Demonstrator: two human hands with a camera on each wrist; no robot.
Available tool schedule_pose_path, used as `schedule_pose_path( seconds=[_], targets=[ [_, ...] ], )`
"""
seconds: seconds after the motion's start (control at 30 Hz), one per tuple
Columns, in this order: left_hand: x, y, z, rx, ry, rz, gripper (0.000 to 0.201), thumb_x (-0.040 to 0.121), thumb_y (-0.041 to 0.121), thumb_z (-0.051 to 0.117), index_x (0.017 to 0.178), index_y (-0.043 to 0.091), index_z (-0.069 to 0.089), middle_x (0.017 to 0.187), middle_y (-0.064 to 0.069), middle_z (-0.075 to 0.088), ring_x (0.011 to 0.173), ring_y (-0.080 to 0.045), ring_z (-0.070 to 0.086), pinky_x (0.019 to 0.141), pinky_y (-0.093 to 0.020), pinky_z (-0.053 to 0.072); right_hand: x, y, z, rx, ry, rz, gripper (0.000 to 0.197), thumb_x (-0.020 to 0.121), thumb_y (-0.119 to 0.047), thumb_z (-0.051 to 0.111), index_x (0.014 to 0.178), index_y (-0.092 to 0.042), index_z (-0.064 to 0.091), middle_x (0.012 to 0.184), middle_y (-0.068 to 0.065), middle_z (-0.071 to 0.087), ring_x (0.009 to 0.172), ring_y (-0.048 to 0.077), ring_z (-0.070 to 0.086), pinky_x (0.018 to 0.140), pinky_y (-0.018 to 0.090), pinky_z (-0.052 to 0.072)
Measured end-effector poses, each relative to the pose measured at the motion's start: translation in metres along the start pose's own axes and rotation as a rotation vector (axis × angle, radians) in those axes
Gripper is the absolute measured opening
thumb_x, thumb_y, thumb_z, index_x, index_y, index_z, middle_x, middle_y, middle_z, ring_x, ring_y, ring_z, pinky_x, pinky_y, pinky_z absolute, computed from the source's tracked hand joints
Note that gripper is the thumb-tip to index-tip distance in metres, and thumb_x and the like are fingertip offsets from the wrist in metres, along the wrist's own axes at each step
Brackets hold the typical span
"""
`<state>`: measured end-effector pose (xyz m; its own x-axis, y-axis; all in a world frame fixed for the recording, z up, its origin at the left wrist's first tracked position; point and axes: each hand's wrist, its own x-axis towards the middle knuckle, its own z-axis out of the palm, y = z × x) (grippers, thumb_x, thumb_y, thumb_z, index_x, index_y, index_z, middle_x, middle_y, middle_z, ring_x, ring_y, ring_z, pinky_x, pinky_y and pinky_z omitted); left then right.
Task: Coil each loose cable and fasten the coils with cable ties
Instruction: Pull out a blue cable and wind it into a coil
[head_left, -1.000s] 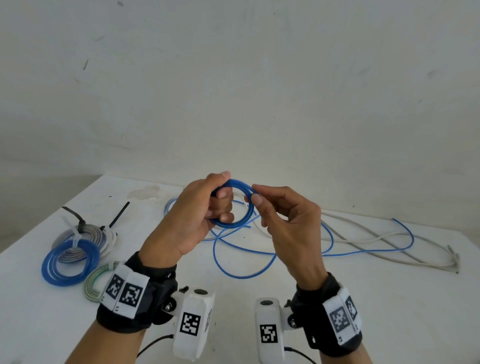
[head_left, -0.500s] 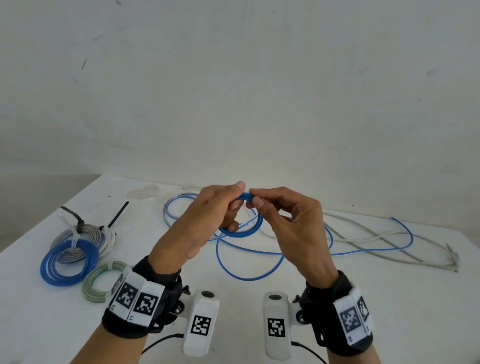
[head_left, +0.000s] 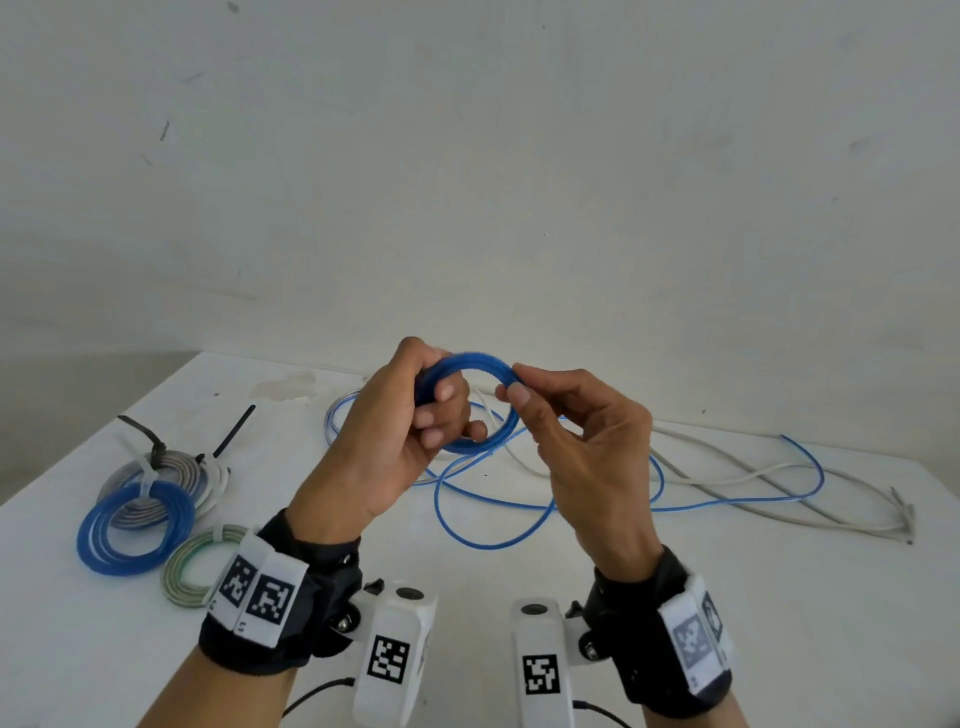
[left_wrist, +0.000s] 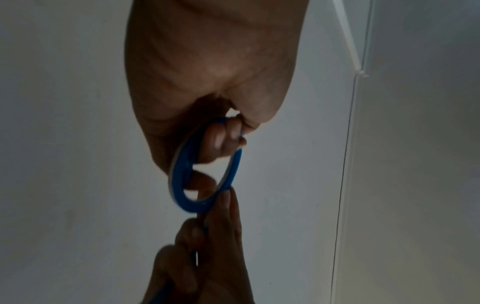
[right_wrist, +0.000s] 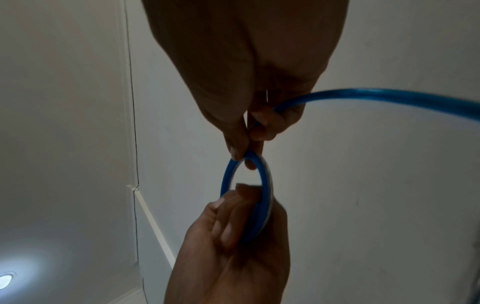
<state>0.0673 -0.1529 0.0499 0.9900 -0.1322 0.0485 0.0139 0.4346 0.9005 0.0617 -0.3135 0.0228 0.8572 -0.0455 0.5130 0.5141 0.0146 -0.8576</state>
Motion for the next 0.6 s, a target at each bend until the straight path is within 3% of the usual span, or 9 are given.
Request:
schedule_pose_path(
  seconds=[0.07,0.13,0.23,0.37,0.47,0.53,0.6],
  targets=[
    [-0.003,0.005,-0.003,0.123,-0.024,-0.042,0.044,0.097,0.017,0.027,0.058,0.011,0.045,0.047,-0.002,0.024,0.044,-0.018,0.022,0.065,-0.035,0.056,0.003,-0.002,-0.006,-0.041,-0.054,-0.008,0.007,0.085,-0.028,0.077,0.092,-0.030,0.079,0.089,0.005,0.078,0.091,0.036,0.069,0.069,0.053,0.050],
    [-0.006,0.008,-0.003,0.181,-0.059,-0.093,0.046,0.099,0.017,0.027,0.061,0.008,0.051,0.047,-0.004,0.026,0.044,-0.018,0.024,0.069,-0.036,0.059,0.004,-0.004,-0.010,-0.092,-0.117,-0.006,0.010,0.087,-0.023,0.077,0.090,-0.032,0.079,0.087,0.002,0.078,0.089,0.032,0.070,0.072,0.056,0.051],
    [-0.006,0.005,-0.003,0.299,-0.066,-0.123,0.051,0.104,0.025,0.037,0.058,0.007,0.052,0.048,-0.004,0.026,0.043,-0.018,0.022,0.074,-0.038,0.060,0.004,-0.005,-0.015,-0.179,-0.191,-0.014,0.014,0.089,-0.017,0.076,0.094,-0.030,0.079,0.083,-0.004,0.077,0.081,0.025,0.068,0.069,0.048,0.051],
    [-0.007,0.001,-0.006,0.484,-0.101,-0.102,0.052,0.106,0.018,0.035,0.058,0.009,0.053,0.050,-0.003,0.027,0.045,-0.017,0.023,0.079,-0.038,0.061,0.004,-0.006,-0.020,-0.323,-0.264,-0.007,0.017,0.091,-0.016,0.075,0.094,-0.032,0.079,0.081,-0.009,0.074,0.075,0.014,0.060,0.064,0.034,0.046],
    [-0.005,-0.003,-0.004,0.457,-0.049,-0.121,0.043,0.104,0.015,0.037,0.067,0.004,0.056,0.055,-0.002,0.026,0.047,-0.015,0.027,0.070,-0.033,0.057,0.004,-0.004,-0.020,-0.352,-0.257,-0.022,0.018,0.092,-0.016,0.073,0.095,-0.033,0.078,0.080,-0.017,0.072,0.075,0.011,0.061,0.063,0.032,0.047],
    [-0.002,-0.006,-0.002,0.426,-0.030,-0.129,0.039,0.102,0.016,0.038,0.070,0.004,0.055,0.059,-0.003,0.023,0.050,-0.015,0.025,0.059,-0.030,0.046,0.004,-0.003,-0.017,-0.340,-0.241,-0.037,0.016,0.092,-0.018,0.073,0.096,-0.033,0.078,0.082,-0.018,0.073,0.079,0.014,0.063,0.065,0.036,0.050],
    [0.000,-0.007,-0.002,0.392,-0.003,-0.120,0.034,0.102,0.019,0.041,0.073,0.005,0.054,0.069,-0.009,0.017,0.052,-0.016,0.021,0.053,-0.029,0.036,0.003,-0.003,-0.015,-0.293,-0.226,-0.040,0.016,0.092,-0.019,0.073,0.100,-0.032,0.079,0.086,-0.018,0.075,0.083,0.012,0.067,0.064,0.027,0.050]
  ],
)
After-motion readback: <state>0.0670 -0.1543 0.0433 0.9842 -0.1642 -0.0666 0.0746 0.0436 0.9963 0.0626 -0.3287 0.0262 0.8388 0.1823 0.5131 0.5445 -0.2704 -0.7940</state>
